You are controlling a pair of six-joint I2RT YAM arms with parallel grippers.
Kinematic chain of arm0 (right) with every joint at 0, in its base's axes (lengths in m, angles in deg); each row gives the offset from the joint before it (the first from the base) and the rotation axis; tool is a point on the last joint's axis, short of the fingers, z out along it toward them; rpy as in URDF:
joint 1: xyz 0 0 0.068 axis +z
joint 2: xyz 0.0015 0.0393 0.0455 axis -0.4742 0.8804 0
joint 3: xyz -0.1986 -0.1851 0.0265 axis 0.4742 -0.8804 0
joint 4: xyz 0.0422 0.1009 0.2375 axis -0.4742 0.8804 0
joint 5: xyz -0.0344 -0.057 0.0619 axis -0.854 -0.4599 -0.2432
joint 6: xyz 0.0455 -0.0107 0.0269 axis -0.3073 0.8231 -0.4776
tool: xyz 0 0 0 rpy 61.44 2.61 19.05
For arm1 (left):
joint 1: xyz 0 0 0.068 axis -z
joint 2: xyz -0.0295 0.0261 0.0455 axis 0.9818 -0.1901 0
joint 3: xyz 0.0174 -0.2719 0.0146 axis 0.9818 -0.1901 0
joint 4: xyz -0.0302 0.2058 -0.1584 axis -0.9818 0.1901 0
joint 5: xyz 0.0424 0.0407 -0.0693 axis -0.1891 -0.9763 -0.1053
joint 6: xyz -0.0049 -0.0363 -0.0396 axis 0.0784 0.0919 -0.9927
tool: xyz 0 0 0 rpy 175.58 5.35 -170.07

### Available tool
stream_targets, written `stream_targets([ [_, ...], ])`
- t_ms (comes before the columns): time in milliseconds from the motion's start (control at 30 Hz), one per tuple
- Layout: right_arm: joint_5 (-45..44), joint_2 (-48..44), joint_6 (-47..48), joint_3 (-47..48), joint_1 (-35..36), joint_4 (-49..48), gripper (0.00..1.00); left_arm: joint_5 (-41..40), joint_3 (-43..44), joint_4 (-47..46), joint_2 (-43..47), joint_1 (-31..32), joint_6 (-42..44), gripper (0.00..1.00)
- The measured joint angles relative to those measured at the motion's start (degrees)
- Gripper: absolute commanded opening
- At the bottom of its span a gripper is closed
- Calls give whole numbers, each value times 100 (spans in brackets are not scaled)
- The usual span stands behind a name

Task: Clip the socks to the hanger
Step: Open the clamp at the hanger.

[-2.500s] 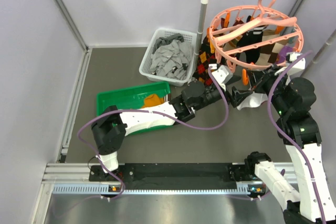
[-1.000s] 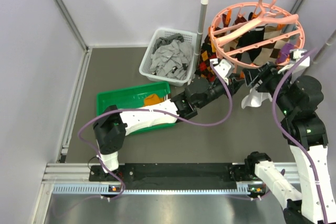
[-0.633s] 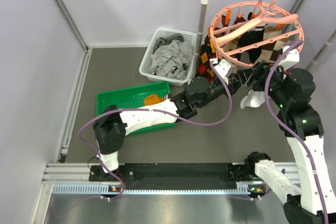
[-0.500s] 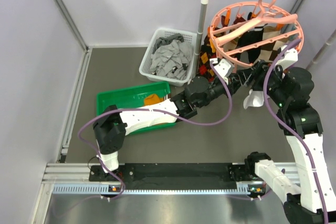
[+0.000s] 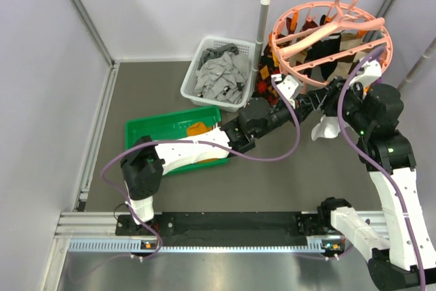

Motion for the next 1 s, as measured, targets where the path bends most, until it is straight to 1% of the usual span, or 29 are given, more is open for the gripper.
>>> stream_targets([
  [67,17,9,11,0,0,-9,29,9,0,-2,0,0,0,1],
  [100,17,9,24,0,0,-9,24,7,0,4,0,0,4,3],
  [167,-11,9,79,0,0,-11,18,7,0,11,0,0,2,12],
  [233,-42,7,111,0,-2,-13,13,4,0,11,0,0,4,18],
  [267,-52,4,125,0,-2,-13,10,2,0,13,0,0,4,26],
  [333,-50,-4,133,0,-2,-11,8,4,0,11,2,0,4,34],
  [367,-52,-15,133,-2,-2,-9,7,7,0,7,2,0,9,41],
  [400,-48,-24,129,-2,-2,-20,5,33,0,13,2,0,22,45],
  [467,-33,-44,127,-2,0,-66,3,83,-13,63,2,20,31,51],
  [500,-33,-59,114,-4,0,-90,1,76,-20,85,4,28,33,56],
  [567,-33,-81,94,-4,0,-133,0,70,-125,127,55,44,55,60],
  [700,-26,-107,44,-11,0,-170,0,-9,-435,358,291,35,79,72],
  [800,-28,-133,-13,-111,0,-306,0,-125,-815,568,627,-11,83,76],
  [1000,-44,-166,-199,-348,0,-507,0,-590,-1725,1276,1635,-129,87,81],
])
